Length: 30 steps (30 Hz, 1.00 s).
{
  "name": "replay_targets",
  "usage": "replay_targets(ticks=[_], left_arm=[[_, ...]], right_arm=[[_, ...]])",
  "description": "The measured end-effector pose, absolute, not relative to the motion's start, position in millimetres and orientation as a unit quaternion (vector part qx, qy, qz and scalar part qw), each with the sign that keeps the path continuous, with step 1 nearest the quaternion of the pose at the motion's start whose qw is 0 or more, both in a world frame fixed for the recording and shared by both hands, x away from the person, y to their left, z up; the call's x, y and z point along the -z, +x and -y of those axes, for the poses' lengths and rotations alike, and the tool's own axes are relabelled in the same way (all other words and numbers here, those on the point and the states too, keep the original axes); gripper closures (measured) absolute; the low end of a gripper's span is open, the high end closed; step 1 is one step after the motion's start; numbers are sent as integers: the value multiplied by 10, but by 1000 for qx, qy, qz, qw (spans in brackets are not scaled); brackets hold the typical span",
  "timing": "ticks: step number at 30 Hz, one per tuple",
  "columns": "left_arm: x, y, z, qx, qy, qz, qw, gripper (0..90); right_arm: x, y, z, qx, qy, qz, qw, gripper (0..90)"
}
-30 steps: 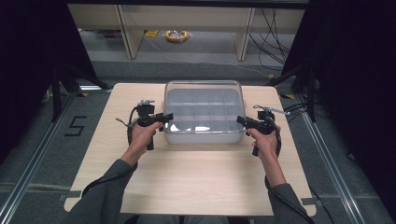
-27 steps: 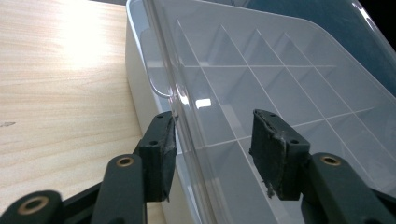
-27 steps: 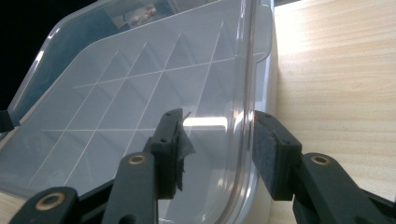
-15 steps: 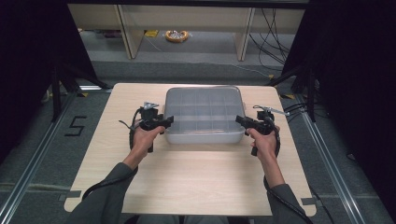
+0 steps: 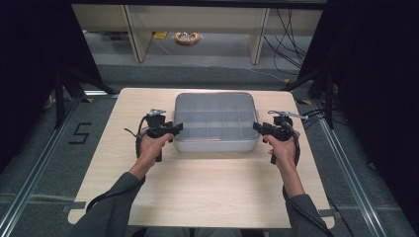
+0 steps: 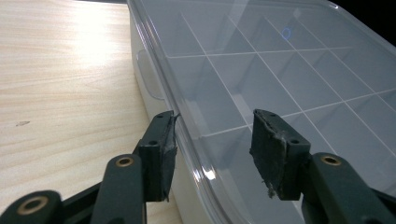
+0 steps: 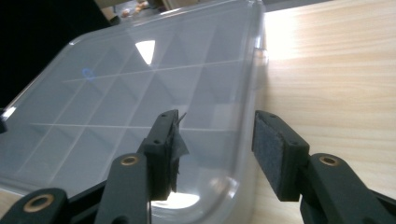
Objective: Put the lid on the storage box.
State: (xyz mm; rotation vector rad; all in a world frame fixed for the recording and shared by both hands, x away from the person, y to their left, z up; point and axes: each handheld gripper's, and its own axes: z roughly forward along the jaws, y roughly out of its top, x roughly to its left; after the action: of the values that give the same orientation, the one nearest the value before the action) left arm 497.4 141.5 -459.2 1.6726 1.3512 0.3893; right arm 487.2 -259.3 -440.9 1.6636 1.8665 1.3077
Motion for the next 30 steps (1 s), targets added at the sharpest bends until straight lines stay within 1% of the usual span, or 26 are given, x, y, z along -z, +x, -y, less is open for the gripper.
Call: replay_targets(ticks=[1,2,3,4,6,7,8,10,14,15,16,18,21,25,27,28,29,30], left_arm=[[4591,4974,-1414,-158,679,-550,460,500],[4586,4971,-1424,-156,683,-549,455,500],[4584,4972,-1420,-151,677,-554,461,498],[4578,4972,-1425,-143,670,-559,467,490],[4549,4966,-1456,-140,671,-555,471,484],[4528,4962,-1460,-141,664,-557,479,485],[4503,4955,-1474,-141,663,-556,482,487],[4460,4929,-1488,-137,662,-553,487,489],[4402,4848,-1474,-126,672,-542,489,484],[4392,4825,-1472,-125,675,-538,489,484],[4385,4805,-1469,-124,675,-536,492,483],[4370,4768,-1474,-123,676,-533,495,483],[4349,4720,-1497,-120,678,-528,496,481],[4329,4618,-1536,-116,682,-519,502,468],[4325,4550,-1545,-121,690,-507,501,457],[4330,4517,-1544,-122,693,-504,501,451],[4334,4489,-1547,-118,696,-501,500,444],[4335,4459,-1545,-117,698,-500,499,441]], right_arm=[[4400,4851,2581,-451,593,-649,157,539],[4426,4867,2622,-449,579,-659,170,545],[4435,4859,2633,-453,579,-658,164,554],[4425,4831,2612,-454,592,-649,148,559],[4441,4829,2644,-456,576,-660,158,572],[4436,4817,2647,-455,574,-662,159,576],[4414,4784,2614,-458,591,-648,144,577],[4398,4763,2625,-461,582,-652,154,578],[4369,4725,2647,-466,560,-665,165,573],[4352,4698,2622,-466,570,-658,157,572],[4357,4699,2639,-466,557,-666,169,571],[4352,4671,2631,-469,557,-666,164,568],[4366,4636,2623,-468,552,-669,169,560],[4363,4573,2588,-475,561,-660,154,543],[4357,4569,2611,-478,549,-666,163,534],[4342,4542,2585,-476,564,-657,153,526],[4356,4554,2610,-478,549,-666,165,514],[4361,4545,2602,-479,549,-665,164,506]])
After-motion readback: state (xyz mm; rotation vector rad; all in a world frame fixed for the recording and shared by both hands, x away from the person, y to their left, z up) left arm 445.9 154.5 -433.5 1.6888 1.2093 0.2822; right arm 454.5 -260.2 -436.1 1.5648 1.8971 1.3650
